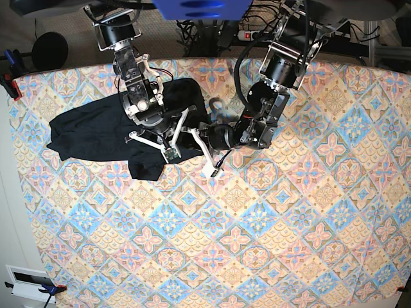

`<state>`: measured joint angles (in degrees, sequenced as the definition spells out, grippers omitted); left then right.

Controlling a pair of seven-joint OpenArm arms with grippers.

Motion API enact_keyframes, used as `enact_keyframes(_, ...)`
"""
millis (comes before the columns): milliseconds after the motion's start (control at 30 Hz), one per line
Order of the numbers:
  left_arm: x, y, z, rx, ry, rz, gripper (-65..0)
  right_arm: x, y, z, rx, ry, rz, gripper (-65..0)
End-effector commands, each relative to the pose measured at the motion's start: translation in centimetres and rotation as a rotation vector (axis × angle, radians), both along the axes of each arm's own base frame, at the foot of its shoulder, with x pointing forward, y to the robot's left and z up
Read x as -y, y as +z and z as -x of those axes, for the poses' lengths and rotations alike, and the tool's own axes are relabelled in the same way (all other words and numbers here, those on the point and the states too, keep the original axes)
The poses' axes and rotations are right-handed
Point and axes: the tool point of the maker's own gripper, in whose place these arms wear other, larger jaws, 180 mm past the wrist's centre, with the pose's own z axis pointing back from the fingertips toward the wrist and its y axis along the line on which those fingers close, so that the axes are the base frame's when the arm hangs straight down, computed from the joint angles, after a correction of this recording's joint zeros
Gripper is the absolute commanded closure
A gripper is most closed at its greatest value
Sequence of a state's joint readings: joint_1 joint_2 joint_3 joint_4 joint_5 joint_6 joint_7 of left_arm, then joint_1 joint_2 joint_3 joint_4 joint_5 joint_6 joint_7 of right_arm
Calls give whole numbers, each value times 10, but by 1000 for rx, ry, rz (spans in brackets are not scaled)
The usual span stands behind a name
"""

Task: Layout the t-shirt on the table in an organized manner, then fold the t-shirt properly
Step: 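Drag the held black fabric away from the left gripper with the right gripper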

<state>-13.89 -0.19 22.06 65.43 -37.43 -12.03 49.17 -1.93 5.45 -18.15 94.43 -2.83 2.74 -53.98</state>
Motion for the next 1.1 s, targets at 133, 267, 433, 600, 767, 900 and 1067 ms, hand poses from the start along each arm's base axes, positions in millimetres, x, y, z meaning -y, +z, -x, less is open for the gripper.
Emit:
enact_keyframes(133,-21,-19,-1,46,-16,-157,0,8,4,-5,15,-18,25,0)
enact_keyframes(267,-24,-23,2,47,-20,-178,0,8,4,-5,15,-18,25,0)
enact_keyframes(433,-24,-26,6,48,-7,-168,0,9,6,-8,22,-20,26,0)
enact_keyframes(600,-32,-30,6,44,25,-161,0,9,10,-12,33,-20,27,0)
enact_keyframes(767,-40,-30,3,46,39,-149,0,9,11,-14,36,-20,27,0)
enact_keyframes(900,-41,-30,3,45,38,-152,0,10,12,-15,39,-21,27,0)
enact_keyframes(1067,-42,-35,9,34,38,-156,0,24,17,-23,51,-67,31,0)
